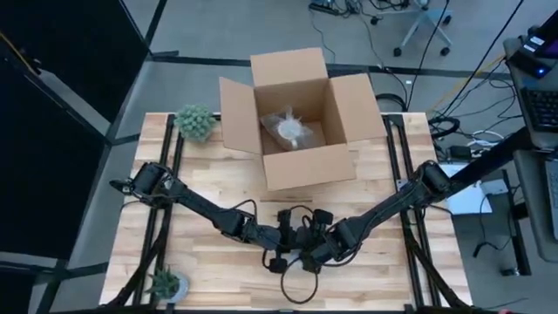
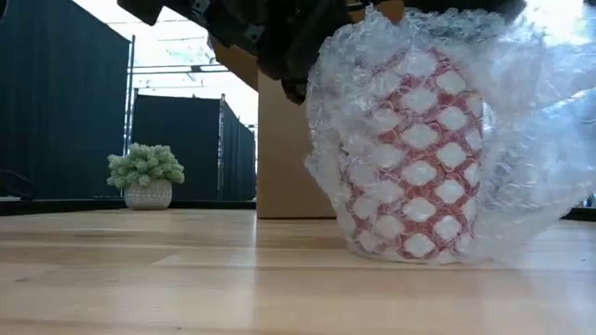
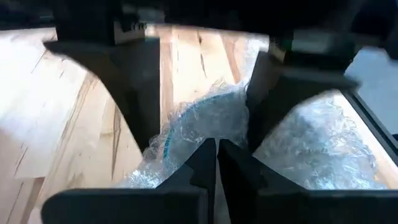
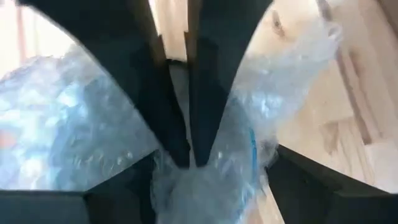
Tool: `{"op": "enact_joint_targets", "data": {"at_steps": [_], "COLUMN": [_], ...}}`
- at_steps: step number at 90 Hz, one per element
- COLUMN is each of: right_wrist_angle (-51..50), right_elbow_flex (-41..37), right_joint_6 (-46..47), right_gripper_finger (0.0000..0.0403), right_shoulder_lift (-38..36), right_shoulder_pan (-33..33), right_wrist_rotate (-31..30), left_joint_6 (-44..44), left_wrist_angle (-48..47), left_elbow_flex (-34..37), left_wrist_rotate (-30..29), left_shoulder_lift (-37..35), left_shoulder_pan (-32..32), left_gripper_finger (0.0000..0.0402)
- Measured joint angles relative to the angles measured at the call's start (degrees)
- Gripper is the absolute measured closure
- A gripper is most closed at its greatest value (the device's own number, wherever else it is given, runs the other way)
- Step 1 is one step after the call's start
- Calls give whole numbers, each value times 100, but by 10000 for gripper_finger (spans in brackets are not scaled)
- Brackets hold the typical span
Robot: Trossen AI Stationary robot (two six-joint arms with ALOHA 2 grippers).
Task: Wrap mug
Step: Wrap the red mug with bubble wrap, then put the red mug into the cardboard box
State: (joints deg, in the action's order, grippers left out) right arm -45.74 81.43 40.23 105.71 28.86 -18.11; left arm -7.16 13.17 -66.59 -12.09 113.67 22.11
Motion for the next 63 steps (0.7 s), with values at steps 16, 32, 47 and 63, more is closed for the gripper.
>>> {"op": "enact_joint_targets", "data": {"at_steps": [16, 32, 47, 63], "right_wrist_angle": [-353, -253, 780, 1464], "right_elbow_flex": [86, 85, 86, 78], "right_joint_6": [111, 103, -65, -333], "right_gripper_finger": [184, 184, 184, 184], "right_shoulder_lift": [-395, -816, -781, -187], "right_shoulder_pan": [70, 271, 669, 926], "right_wrist_rotate": [21, 147, 613, 378], "left_joint_6": [2, 9, 7, 7], "left_wrist_angle": [22, 63, 72, 83], "left_elbow_flex": [2, 11, 11, 13], "left_wrist_rotate": [10, 9, 6, 6], "left_shoulder_lift": [2, 9, 9, 9], "left_shoulder_pan": [-2, -2, -2, -2], "left_gripper_finger": [391, 391, 391, 391]}}
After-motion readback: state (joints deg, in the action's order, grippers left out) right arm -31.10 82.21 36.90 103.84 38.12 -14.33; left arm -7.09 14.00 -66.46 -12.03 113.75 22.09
